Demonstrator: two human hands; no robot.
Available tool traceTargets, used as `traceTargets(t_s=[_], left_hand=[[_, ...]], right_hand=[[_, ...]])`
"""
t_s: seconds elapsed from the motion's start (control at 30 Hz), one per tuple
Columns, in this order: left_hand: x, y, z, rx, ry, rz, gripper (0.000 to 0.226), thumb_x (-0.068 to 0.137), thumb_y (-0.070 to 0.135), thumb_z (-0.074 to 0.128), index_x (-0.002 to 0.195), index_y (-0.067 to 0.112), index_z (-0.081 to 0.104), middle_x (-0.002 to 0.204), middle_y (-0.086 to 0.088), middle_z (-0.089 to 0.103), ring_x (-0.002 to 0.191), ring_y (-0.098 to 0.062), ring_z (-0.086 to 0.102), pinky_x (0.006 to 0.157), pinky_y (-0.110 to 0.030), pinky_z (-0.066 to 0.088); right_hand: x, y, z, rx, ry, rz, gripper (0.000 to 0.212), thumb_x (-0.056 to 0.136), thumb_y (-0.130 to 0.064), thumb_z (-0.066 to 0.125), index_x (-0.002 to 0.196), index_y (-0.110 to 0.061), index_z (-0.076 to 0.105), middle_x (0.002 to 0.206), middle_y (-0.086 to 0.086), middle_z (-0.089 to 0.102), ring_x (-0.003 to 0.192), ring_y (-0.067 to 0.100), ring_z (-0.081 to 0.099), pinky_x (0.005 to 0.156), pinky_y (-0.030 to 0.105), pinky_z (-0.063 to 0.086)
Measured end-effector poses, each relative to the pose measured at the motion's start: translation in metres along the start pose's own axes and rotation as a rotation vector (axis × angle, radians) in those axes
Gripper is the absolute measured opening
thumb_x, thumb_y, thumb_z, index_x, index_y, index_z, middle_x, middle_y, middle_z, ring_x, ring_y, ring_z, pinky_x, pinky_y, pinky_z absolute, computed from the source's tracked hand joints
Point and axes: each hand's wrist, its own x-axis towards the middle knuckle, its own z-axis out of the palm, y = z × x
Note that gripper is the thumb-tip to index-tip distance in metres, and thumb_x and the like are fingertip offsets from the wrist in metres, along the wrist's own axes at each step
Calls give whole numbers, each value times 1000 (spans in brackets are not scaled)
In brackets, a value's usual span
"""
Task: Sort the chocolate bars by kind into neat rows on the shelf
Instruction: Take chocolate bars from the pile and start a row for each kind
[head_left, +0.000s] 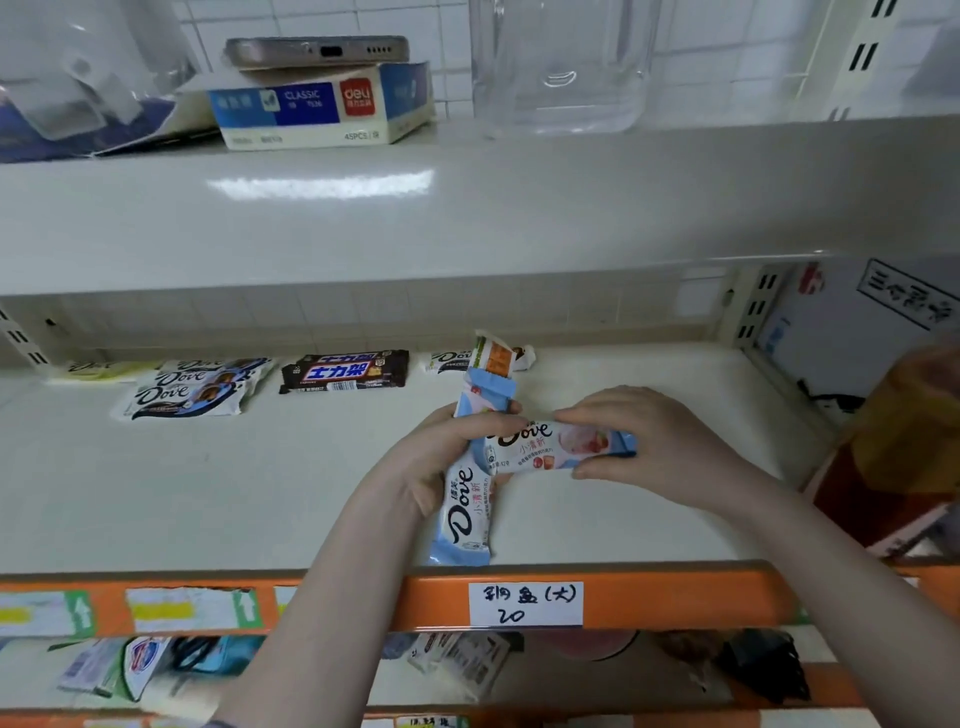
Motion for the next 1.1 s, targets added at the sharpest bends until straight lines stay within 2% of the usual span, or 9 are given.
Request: traceTargets(t_s=[0.17, 0.37, 0.4, 0.47, 0.53, 0.67, 0.8, 0.97, 1.1], left_hand=[[15, -6, -4, -342, 48, -80, 8, 83, 15, 60, 78, 9, 57, 55, -7, 64, 37, -16, 56, 39, -18, 46], [26, -16, -21, -676, 96, -18, 19, 87, 26, 56, 84, 8, 52, 63, -8, 65, 47, -17, 61, 45, -20, 49], [26, -16, -23, -712, 95, -6, 19, 87, 27, 56, 84, 9, 53, 66, -7, 64, 52, -16, 64, 46, -21, 51], [26, -17, -24, -750, 67, 5, 22, 88, 29, 53, 83, 8, 55, 70, -5, 63, 56, -16, 65, 48, -22, 52], [26, -17, -27, -779, 40, -3, 27, 89, 32, 50, 81, 7, 55, 69, -6, 64, 55, -17, 64, 50, -22, 52], [24, -18, -30, -825, 22, 1, 27, 88, 35, 49, 83, 8, 54, 69, -6, 64, 53, -17, 64, 50, -23, 52], [23, -19, -31, -833, 8, -3, 27, 86, 36, 51, 83, 9, 54, 67, -6, 64, 53, -17, 62, 51, -22, 52], [21, -21, -32, -895, 15, -5, 39, 85, 48, 50, 86, 9, 54, 68, -9, 66, 58, -20, 62, 54, -24, 52], [19, -21, -32, -919, 16, -4, 47, 84, 55, 48, 85, 9, 57, 71, -8, 65, 69, -20, 61, 62, -27, 51]], right_hand=[[8, 22, 3, -137, 98, 53, 45, 75, -29, 72, 118, -22, 60, 114, -5, 63, 105, 14, 53, 80, 17, 32], [31, 53, -1, -165, 285, 260, 25, 76, -26, 70, 100, -20, 67, 97, 2, 70, 94, 26, 60, 70, 27, 36], [36, 59, -2, -155, 268, 283, 9, 76, -27, 68, 85, -24, 66, 83, 1, 68, 84, 26, 60, 63, 29, 35], [50, 71, -3, -147, 182, 307, 22, 76, -31, 61, 62, -24, 45, 60, -3, 50, 64, 21, 49, 55, 31, 31], [65, 83, -3, -169, 117, 266, 31, 74, -31, 55, 61, -19, 31, 58, 0, 41, 59, 17, 39, 53, 30, 27], [87, 97, -8, -199, 26, 262, 30, 76, -19, 62, 57, -21, 39, 67, 1, 53, 65, 18, 49, 54, 30, 32], [93, 105, -12, -167, -59, 279, 30, 75, -22, 68, 62, -35, 45, 86, -6, 53, 84, 12, 49, 59, 19, 32], [96, 115, -10, -15, -82, 322, 20, 80, -9, 66, 79, -28, 60, 87, -4, 60, 96, 18, 56, 74, 25, 37], [94, 111, -10, 20, -72, 368, 35, 83, -16, 65, 116, -7, 60, 115, 9, 65, 110, 25, 57, 98, 36, 41]])
